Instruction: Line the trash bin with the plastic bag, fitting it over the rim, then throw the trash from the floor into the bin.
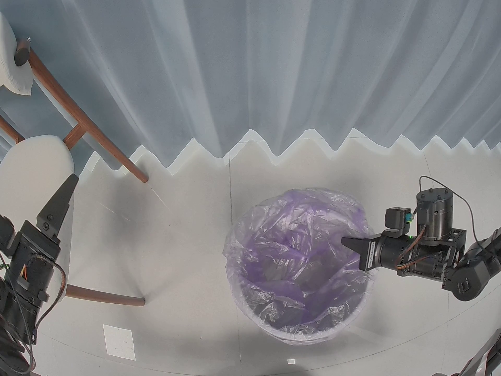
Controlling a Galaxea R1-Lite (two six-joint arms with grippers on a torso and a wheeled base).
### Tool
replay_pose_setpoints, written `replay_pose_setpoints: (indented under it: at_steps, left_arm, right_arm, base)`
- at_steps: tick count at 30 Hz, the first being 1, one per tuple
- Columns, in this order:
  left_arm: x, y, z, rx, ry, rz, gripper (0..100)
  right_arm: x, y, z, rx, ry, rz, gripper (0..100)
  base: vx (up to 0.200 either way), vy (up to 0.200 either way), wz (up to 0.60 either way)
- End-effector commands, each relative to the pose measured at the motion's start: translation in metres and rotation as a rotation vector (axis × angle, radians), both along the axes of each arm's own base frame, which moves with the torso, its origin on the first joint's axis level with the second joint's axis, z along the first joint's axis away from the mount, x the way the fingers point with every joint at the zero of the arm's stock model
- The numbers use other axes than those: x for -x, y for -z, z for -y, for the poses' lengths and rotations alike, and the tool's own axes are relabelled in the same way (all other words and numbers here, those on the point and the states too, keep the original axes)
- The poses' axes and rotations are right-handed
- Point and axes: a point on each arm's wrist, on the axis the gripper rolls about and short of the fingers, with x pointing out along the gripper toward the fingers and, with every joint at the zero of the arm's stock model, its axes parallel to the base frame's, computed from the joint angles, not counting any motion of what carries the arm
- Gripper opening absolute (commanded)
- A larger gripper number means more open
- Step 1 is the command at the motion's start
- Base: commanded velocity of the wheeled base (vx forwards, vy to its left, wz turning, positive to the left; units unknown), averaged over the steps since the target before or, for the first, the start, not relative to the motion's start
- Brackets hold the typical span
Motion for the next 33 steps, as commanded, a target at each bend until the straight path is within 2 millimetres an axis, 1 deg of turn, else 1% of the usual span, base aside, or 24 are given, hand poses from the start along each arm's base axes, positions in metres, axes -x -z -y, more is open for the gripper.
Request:
replay_pose_setpoints:
  at_steps: [1,6,9,11,15,19,20,21,23,24,27,29,30,31,33]
  left_arm:
    - [0.014,-0.005,-0.015,-0.011,-0.043,0.041,100]
    - [0.016,0.0,-0.015,-0.081,-0.034,0.014,100]
    - [0.015,-0.001,-0.016,-0.119,-0.054,0.008,100]
    - [0.014,0.0,-0.018,-0.171,-0.084,-0.004,100]
    - [0.014,-0.001,-0.02,-0.231,-0.112,0.01,100]
    - [0.014,0.001,-0.024,-0.268,-0.14,0.009,100]
    - [0.014,0.001,-0.024,-0.268,-0.14,0.009,100]
    - [0.013,0.001,-0.026,-0.28,-0.142,0.012,100]
    - [0.013,0.001,-0.026,-0.283,-0.144,0.012,100]
    - [0.013,0.001,-0.026,-0.286,-0.139,0.013,100]
    - [0.014,0.004,-0.026,-0.309,-0.141,0.005,100]
    - [0.015,0.005,-0.026,-0.318,-0.139,0.002,100]
    - [0.015,0.005,-0.026,-0.321,-0.143,0.001,100]
    - [0.015,0.005,-0.026,-0.321,-0.143,0.001,100]
    - [0.015,0.005,-0.026,-0.321,-0.144,0.001,100]
  right_arm:
    - [-0.025,0.038,-0.014,0.028,-0.026,-0.01,0]
    - [-0.043,0.07,-0.03,0.031,-0.058,0.054,0]
    - [-0.052,0.081,-0.041,0.019,-0.074,0.105,0]
    - [-0.061,0.091,-0.055,0.003,-0.086,0.146,0]
    - [-0.077,0.099,-0.069,-0.013,-0.066,0.177,0]
    - [-0.093,0.106,-0.077,-0.03,-0.054,0.199,0]
    - [-0.093,0.106,-0.077,-0.03,-0.054,0.199,0]
    - [-0.103,0.109,-0.083,-0.053,-0.034,0.209,0]
    - [-0.108,0.109,-0.086,-0.065,-0.02,0.219,0]
    - [-0.114,0.114,-0.089,-0.066,-0.009,0.223,0]
    - [-0.12,0.127,-0.091,-0.059,0.007,0.214,0]
    - [-0.122,0.13,-0.091,-0.058,0.013,0.212,0]
    - [-0.125,0.135,-0.092,-0.059,0.018,0.212,0]
    - [-0.125,0.135,-0.092,-0.059,0.018,0.212,0]
    - [-0.128,0.139,-0.097,-0.073,0.03,0.209,0]
  base:
    - [0.0,0.0,0.0]
    - [0.0,0.0,0.0]
    - [0.0,0.0,0.0]
    - [0.0,0.0,0.0]
    - [0.0,0.0,0.0]
    - [0.0,0.0,0.0]
    - [0.0,0.0,0.0]
    - [0.0,0.0,0.0]
    - [0.0,0.0,0.0]
    - [0.0,0.0,0.0]
    - [0.0,0.0,0.0]
    - [0.0,0.0,0.0]
    - [0.0,0.0,0.0]
    - [0.0,0.0,0.0]
    - [0.0,0.0,0.0]
